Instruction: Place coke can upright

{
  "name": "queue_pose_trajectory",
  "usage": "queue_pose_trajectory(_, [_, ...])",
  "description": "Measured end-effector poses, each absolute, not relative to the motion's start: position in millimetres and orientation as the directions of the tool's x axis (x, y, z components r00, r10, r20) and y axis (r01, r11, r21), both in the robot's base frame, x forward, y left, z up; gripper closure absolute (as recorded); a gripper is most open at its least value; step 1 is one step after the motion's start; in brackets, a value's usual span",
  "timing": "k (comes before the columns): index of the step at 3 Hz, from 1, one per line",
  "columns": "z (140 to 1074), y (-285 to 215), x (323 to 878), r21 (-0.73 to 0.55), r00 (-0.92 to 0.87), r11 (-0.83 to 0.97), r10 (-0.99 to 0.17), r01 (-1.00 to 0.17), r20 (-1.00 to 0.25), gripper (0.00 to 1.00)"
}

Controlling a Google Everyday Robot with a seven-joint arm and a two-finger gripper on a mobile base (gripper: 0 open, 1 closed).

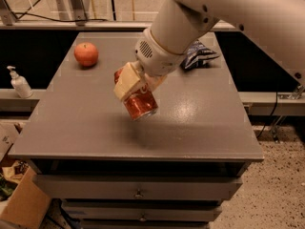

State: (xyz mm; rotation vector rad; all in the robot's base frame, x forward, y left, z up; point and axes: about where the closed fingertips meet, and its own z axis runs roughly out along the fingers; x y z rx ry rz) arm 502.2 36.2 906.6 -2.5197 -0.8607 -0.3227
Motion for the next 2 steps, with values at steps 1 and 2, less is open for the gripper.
queue_pose_trajectory(1, [904.7, 41.2, 505.9, -0.359, 0.756, -0.672, 0.505, 0.647, 0.416, 1.0])
queue_pose_trajectory(2, [901.3, 45.4, 511.2, -0.397, 0.703, -0.596, 0.463, 0.698, 0.54, 1.0])
